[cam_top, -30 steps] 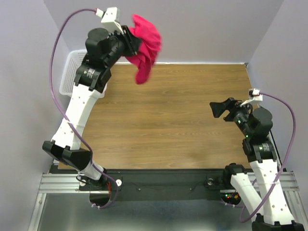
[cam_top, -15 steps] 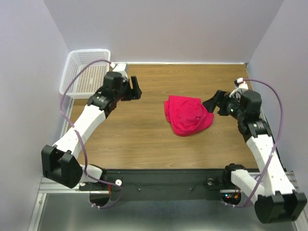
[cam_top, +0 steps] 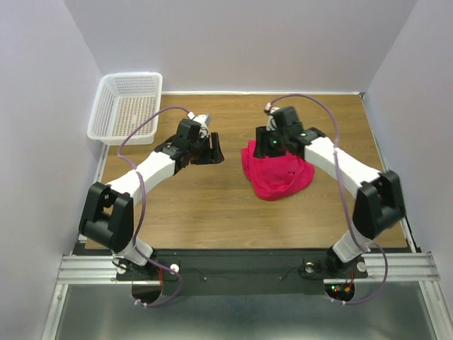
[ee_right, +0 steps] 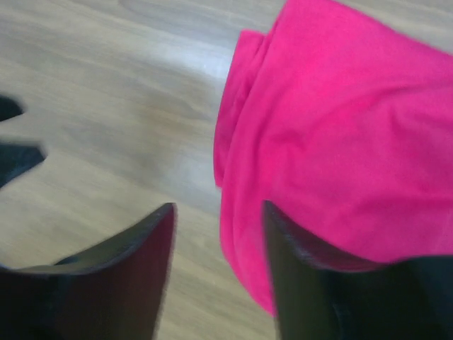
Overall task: Fold and stack the t-shirts
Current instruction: Flatten the tshirt out
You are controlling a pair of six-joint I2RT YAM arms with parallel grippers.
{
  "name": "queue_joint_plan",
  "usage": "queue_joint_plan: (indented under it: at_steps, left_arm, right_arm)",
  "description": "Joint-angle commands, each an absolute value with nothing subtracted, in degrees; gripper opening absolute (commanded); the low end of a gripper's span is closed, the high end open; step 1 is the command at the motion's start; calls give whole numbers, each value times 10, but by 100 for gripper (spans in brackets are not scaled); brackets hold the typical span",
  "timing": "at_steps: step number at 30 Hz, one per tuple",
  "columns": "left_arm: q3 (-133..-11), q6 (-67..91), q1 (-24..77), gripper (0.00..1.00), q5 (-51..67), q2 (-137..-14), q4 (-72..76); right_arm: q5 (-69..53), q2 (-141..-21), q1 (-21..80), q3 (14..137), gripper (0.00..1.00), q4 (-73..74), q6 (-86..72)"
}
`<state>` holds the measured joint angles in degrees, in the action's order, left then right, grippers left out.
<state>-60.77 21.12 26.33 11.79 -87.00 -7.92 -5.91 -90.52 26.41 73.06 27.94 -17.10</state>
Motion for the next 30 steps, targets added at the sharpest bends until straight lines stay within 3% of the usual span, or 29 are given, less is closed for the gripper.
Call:
queue_joint_plan:
  at_steps: [1, 11, 18, 21, 22, 24, 30]
  left_arm:
    - [-617, 208, 259, 72, 103, -836, -47]
    - [-517, 220, 250, 74, 105, -766, -33]
    - [-497, 222, 250, 74, 111, -735, -33]
    - [-494, 221, 250, 74, 110, -732, -33]
    - [-494, 222, 250, 74, 112, -731, -33]
    - [-493, 221, 250, 74, 113, -730, -33]
    - [-496, 224, 250, 74, 105, -719, -34]
  right_arm:
    - [30, -1003, 292, 824, 52, 283, -171]
    - [61, -1159, 310, 903, 42, 282, -189]
    - [68, -1201, 315, 920, 37, 280, -187]
    - [79, -1207, 316, 920, 25, 281, -186]
    - [82, -1205, 316, 919, 11, 281, -185]
    - [89, -1185, 316, 917, 1, 282, -183]
    - [116, -1079, 316, 961, 1, 302, -140]
